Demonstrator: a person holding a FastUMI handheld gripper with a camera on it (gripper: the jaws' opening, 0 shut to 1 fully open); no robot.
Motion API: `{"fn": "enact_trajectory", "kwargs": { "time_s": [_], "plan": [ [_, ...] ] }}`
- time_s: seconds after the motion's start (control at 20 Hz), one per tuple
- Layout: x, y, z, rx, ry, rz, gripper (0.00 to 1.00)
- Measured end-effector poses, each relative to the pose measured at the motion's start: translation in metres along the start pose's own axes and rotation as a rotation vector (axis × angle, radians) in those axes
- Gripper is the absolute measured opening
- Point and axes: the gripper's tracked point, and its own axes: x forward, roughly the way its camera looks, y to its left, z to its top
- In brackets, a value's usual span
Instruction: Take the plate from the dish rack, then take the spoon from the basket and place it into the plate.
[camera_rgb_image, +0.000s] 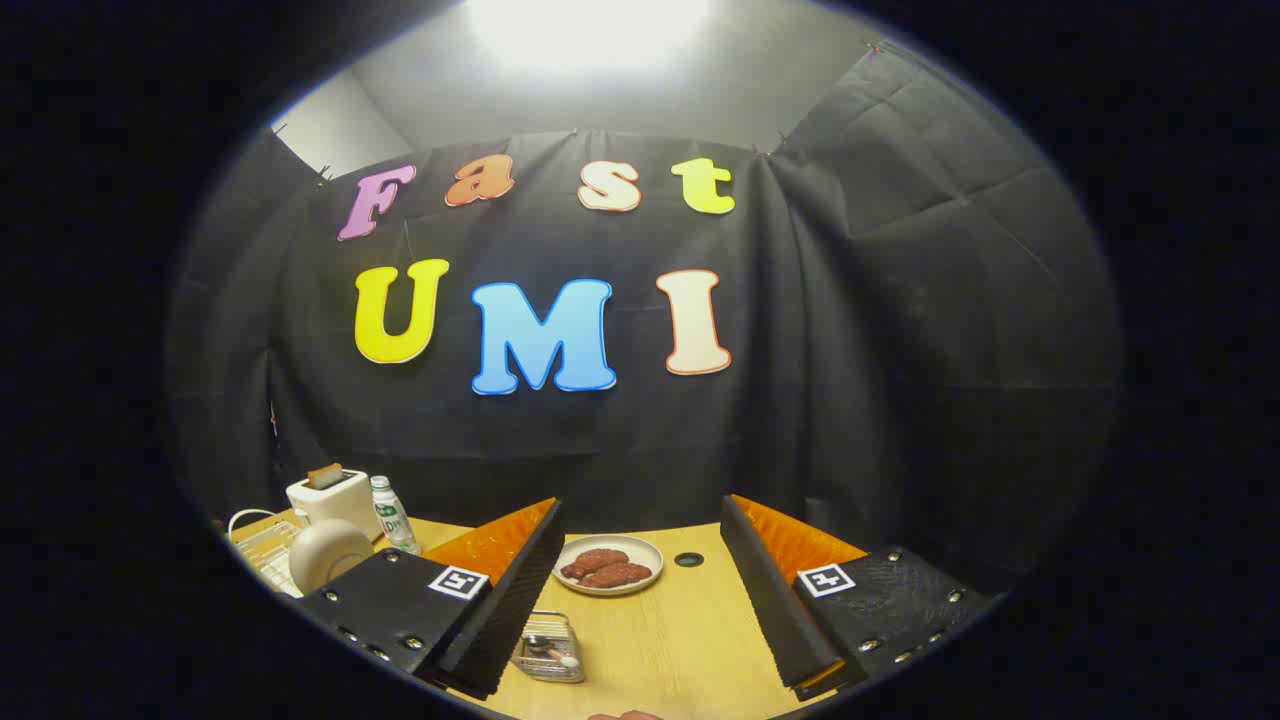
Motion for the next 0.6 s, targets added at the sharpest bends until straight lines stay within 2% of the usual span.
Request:
{"fn": "enact_trajectory", "kwargs": {
  "time_s": [0.3, 0.6],
  "plan": [
    [-0.02, 0.067, 0.036, 0.048, 0.002, 0.005, 0.96],
    [-0.015, 0.105, 0.037, 0.067, 0.062, 0.056, 0.97]
  ]
}}
